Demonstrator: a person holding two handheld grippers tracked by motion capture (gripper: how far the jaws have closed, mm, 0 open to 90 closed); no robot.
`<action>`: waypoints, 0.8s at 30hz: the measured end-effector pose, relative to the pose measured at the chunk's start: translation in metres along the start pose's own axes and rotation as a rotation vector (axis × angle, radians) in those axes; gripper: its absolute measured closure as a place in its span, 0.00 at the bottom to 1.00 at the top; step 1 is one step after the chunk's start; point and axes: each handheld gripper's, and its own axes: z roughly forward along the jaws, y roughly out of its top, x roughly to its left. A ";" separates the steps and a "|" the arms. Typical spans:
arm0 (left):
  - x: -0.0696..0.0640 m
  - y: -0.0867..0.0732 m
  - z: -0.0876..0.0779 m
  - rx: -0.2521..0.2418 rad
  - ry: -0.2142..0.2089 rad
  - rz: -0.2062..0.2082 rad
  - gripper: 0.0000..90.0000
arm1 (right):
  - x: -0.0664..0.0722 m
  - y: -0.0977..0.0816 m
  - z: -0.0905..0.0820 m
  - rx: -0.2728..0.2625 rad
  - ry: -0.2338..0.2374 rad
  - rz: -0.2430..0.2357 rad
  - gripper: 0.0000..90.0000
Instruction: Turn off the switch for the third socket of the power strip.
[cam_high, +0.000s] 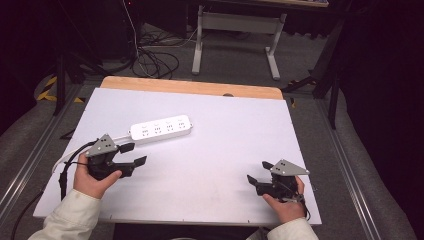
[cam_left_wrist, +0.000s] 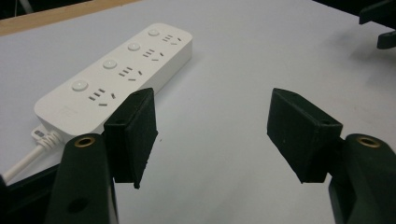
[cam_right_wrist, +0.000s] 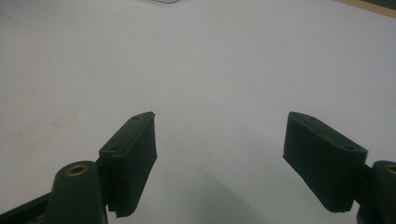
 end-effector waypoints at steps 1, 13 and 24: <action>0.001 0.002 0.001 0.001 0.004 0.010 0.38 | 0.000 0.000 0.000 -0.001 0.002 0.002 0.29; 0.005 0.029 0.015 -0.006 -0.005 0.009 0.41 | -0.001 0.000 0.000 -0.011 0.014 0.009 0.29; 0.008 0.046 0.031 0.004 -0.018 0.003 0.45 | -0.001 0.000 0.001 -0.006 0.023 0.007 0.29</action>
